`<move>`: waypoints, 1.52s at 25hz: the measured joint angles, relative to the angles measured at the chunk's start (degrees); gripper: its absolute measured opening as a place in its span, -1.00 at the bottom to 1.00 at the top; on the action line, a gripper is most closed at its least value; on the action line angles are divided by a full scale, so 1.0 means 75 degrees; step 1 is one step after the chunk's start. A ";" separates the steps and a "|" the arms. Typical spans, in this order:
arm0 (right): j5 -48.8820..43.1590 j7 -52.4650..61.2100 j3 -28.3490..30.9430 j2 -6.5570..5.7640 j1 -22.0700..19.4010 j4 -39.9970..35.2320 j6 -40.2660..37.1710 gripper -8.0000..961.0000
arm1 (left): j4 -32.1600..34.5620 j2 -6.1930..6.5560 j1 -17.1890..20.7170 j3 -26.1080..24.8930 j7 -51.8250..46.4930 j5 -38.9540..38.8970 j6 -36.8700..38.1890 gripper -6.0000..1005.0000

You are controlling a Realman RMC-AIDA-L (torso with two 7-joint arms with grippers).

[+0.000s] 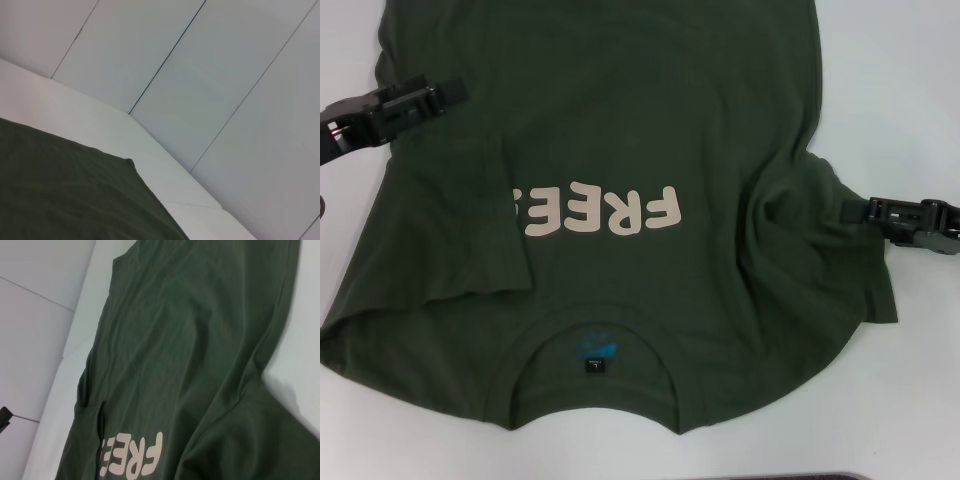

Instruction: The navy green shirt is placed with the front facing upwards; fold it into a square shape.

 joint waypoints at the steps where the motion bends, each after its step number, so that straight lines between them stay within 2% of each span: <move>1: 0.0000 0.0000 -0.0002 0.0005 -0.0001 0.0007 0.0007 0.93 | 0.0000 0.0003 0.0000 0.0000 0.0000 0.0007 -0.0004 0.80; 4: -0.0001 0.0000 0.0008 0.0006 -0.0047 0.0012 -0.0013 0.93 | 0.0000 0.0013 0.0000 0.0000 0.0001 0.0067 -0.0059 0.80; 16: 0.0034 0.0044 0.0076 -0.0167 -0.0197 -0.0022 -0.0344 0.92 | 0.0000 -0.0002 0.0000 0.0073 0.0001 0.0095 -0.0093 0.80; 38: 0.0010 0.0131 0.0019 -0.0093 -0.0079 0.0000 -0.0170 0.83 | -0.0036 -0.0004 -0.0031 0.0199 0.0001 0.0108 -0.0386 0.80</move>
